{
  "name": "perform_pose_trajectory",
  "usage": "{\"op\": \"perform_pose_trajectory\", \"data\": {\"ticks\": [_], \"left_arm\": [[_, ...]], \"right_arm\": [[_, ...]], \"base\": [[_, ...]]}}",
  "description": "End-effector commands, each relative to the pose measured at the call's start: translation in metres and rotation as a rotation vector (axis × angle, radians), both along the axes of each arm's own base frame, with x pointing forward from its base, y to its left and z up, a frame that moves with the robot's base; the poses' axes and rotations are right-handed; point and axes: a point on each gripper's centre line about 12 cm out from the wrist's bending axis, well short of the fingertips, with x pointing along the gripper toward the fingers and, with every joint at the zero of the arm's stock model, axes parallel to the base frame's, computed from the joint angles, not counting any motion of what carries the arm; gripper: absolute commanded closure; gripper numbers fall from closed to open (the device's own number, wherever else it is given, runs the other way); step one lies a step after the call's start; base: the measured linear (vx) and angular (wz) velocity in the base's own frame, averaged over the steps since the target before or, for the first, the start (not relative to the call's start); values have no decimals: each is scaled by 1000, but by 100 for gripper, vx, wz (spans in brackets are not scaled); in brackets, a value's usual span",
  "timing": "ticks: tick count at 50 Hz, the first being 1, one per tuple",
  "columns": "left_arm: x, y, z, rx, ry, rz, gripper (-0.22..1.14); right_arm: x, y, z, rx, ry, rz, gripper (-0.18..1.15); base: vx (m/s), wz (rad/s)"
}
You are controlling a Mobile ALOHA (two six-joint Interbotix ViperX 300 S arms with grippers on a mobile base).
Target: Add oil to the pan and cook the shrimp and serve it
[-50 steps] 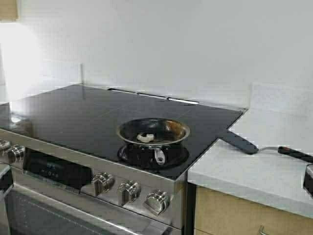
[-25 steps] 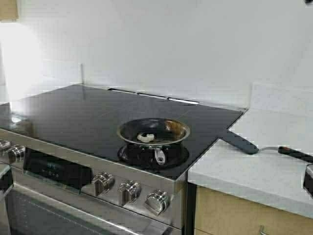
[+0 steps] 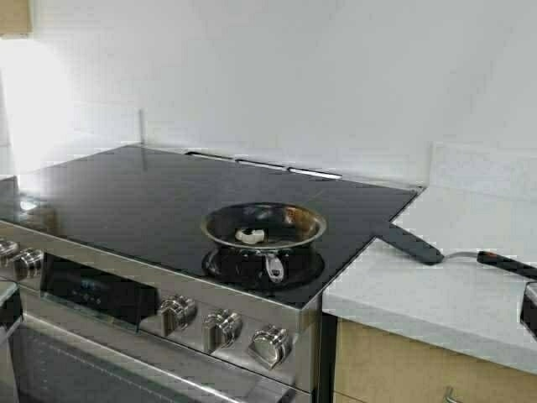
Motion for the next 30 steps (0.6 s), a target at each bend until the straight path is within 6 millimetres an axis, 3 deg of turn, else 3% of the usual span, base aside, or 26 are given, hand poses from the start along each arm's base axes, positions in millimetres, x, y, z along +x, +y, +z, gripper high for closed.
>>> {"op": "perform_pose_trajectory", "data": {"ticks": [1,14,30], "left_arm": [[2,0,7,0,-18,2,89],[2,0,7,0,-18,2,89],[2,0,6,0,-18,2,89]], "right_arm": [[-19,21,-15,82,-3,52,93],[-45,44,-67,227,68,81,92],[-62,43,-117,364,171,3,90]], "base": [[0,0],[0,0],[0,0]]}}
